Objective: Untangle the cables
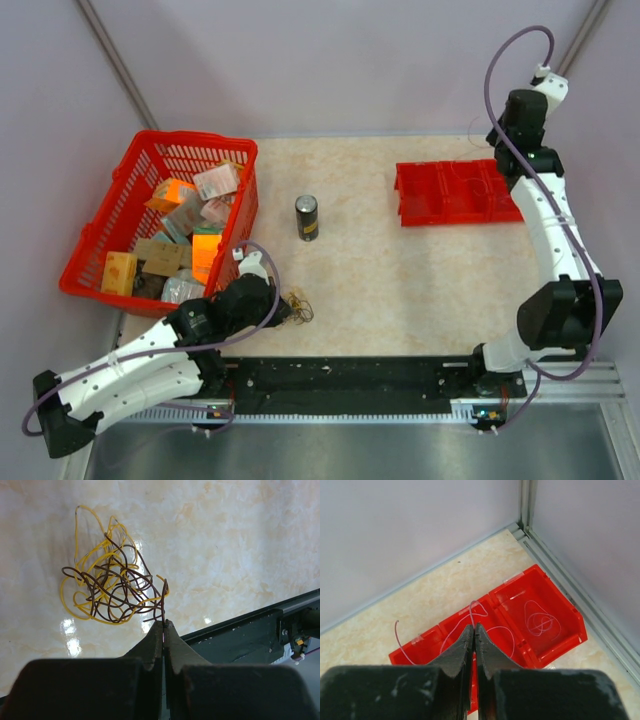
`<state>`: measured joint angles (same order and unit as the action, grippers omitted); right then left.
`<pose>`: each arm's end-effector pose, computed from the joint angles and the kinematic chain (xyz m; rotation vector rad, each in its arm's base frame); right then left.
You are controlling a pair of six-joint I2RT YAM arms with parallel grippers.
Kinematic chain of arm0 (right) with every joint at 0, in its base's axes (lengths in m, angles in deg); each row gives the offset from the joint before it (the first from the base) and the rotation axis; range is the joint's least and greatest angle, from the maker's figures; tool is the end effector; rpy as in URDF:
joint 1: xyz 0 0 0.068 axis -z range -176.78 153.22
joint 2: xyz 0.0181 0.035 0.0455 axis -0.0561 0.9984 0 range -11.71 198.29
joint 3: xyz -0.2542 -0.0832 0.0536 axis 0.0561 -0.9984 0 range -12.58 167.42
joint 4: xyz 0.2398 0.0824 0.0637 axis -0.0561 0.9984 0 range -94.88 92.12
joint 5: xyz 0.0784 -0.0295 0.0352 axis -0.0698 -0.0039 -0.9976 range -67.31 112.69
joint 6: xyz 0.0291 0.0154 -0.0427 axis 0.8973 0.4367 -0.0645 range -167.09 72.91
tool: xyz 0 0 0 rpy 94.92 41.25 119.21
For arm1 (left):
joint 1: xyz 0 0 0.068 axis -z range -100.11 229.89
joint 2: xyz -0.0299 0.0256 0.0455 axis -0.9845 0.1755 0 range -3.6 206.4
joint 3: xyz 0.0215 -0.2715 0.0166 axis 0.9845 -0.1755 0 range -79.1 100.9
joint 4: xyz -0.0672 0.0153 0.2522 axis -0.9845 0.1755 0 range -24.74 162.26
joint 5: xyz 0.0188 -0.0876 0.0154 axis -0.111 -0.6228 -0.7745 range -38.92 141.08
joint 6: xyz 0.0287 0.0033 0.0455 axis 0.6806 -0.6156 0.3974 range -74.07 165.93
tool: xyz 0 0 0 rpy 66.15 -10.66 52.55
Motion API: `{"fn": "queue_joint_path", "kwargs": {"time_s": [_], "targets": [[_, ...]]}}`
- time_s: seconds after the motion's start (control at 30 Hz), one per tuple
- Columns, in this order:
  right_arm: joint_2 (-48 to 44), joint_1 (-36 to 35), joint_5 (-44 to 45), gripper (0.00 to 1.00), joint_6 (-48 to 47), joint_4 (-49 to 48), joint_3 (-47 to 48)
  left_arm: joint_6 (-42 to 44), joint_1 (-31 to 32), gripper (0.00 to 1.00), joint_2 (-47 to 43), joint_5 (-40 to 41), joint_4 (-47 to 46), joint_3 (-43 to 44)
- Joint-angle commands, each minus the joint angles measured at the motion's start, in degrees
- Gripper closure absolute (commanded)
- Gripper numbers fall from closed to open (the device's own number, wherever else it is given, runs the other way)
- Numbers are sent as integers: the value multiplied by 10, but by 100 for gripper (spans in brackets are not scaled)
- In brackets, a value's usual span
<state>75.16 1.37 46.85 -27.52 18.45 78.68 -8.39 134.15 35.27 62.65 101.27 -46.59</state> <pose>0.3463 -0.0033 0.4211 0.5652 1.7868 -0.1436 0.0905 -0.1134 0.2384 -0.1089 2.4049 -0.7197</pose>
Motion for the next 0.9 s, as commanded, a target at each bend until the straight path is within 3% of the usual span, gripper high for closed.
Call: {"fn": "queue_joint_path", "kwargs": {"time_s": [0.0,0.2,0.4,0.47,0.53,0.6,0.73,0.87], "targets": [[13,16,42,100,8,-37,-37,-3,-1,100,-6,0,-12,7],[122,16,-4,100,-21,-31,-42,-2,-1,100,-4,-7,-17,4],[256,15,-85,100,-4,122,60,-2,-1,100,6,-15,-16,10],[277,15,-83,83,2,187,105,-1,-1,100,10,-22,-19,10],[263,15,-96,52,-5,210,118,-1,-1,100,16,-27,-21,13],[220,10,-89,41,-11,211,105,0,-1,100,23,-31,-21,17],[106,-22,-90,37,-18,211,52,6,-1,100,33,-33,-28,25],[-7,-90,-186,35,-11,159,-94,18,-1,100,44,-48,-43,44]]}}
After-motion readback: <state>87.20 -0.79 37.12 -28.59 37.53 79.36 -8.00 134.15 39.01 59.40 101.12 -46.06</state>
